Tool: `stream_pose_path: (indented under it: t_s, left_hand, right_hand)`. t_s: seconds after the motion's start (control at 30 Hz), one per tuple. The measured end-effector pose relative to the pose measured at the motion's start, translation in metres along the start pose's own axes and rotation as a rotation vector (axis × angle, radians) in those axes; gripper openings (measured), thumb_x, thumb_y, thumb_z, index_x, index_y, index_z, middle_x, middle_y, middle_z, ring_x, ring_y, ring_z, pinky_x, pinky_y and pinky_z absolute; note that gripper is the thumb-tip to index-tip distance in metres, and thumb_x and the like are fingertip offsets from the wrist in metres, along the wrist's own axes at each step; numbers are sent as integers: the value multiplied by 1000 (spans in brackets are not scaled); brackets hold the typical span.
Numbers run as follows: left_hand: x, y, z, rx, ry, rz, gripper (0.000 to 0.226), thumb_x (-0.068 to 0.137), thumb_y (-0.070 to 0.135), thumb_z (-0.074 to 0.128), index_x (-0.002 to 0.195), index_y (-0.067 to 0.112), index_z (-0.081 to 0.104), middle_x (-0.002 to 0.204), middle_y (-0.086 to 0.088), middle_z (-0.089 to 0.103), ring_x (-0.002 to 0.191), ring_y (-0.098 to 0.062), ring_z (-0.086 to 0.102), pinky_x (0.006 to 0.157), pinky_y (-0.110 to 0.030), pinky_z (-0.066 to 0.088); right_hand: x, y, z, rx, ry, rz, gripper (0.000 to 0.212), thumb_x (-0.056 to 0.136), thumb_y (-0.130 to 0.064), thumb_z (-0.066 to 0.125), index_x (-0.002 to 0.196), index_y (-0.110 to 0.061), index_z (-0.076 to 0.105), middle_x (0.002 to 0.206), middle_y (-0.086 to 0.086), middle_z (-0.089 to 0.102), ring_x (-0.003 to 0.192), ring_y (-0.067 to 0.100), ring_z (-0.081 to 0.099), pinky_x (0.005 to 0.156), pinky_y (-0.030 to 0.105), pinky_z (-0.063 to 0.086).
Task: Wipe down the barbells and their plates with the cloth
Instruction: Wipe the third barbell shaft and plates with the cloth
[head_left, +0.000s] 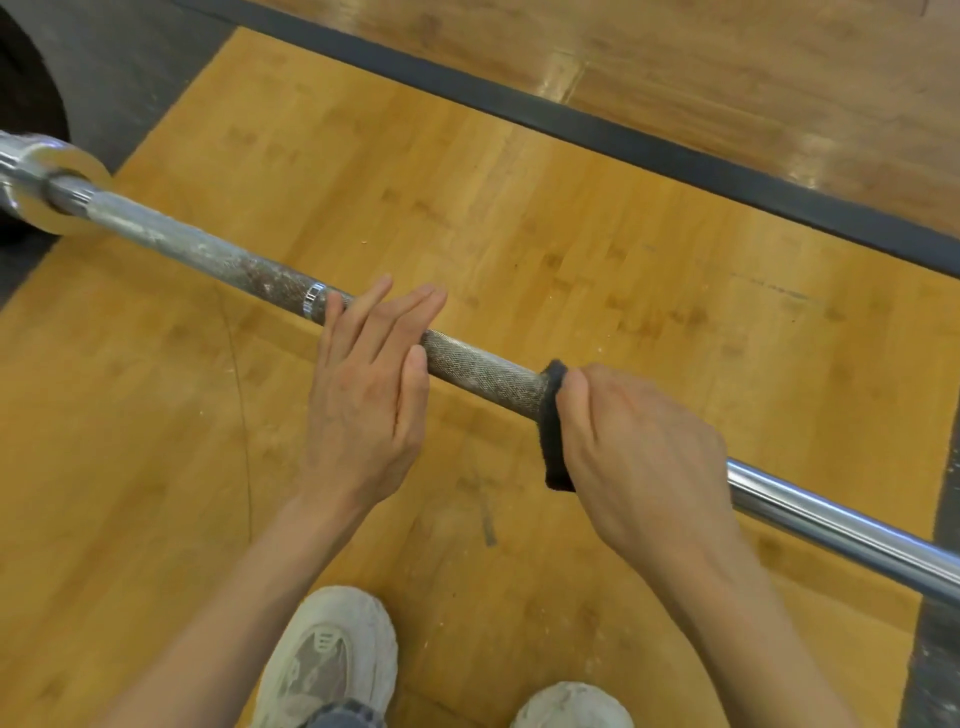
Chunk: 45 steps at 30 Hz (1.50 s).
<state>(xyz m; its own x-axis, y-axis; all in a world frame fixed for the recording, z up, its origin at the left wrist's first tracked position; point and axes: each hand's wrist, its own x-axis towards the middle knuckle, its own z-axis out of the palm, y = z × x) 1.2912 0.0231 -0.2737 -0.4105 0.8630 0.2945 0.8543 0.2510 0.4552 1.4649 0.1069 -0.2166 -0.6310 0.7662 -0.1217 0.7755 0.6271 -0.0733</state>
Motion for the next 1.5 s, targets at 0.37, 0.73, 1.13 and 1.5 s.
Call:
stream_pose_path:
  t_s: [0.37, 0.73, 1.13, 1.5]
  left_hand:
    - [-12, 5, -1, -53, 39, -47, 49, 105, 20, 23, 143, 13, 53, 146, 3, 52, 147, -22, 31, 125, -38, 3]
    - [-20, 6, -7, 3, -22, -58, 45, 107, 29, 25, 140, 19, 54, 146, 5, 50, 148, -21, 27, 125, -42, 3]
    - [-2, -19, -17, 141, -191, 170, 47, 105, 34, 28, 139, 18, 56, 138, 0, 55, 137, -23, 40, 124, -40, 5]
    - [15, -20, -10, 158, -147, 235, 47, 106, 32, 26, 140, 20, 58, 140, 2, 57, 122, -19, 49, 124, -38, 7]
  right_hand:
    - [-22, -11, 20, 162, 160, 149, 45, 106, -29, 18, 85, -17, 56, 78, 7, 58, 73, 31, 51, 80, 45, 42]
    - [-38, -7, 48, 155, 305, -3, 42, 106, -30, 37, 133, -6, 59, 106, 8, 64, 96, 29, 61, 110, 52, 40]
    - [-42, -5, 56, 118, 401, 0, 45, 107, -25, 34, 144, -5, 50, 125, 12, 61, 116, 29, 54, 117, 51, 30]
    - [-31, -6, 59, 154, 425, -2, 45, 109, -22, 34, 148, -4, 47, 141, 11, 58, 136, 31, 49, 123, 50, 19]
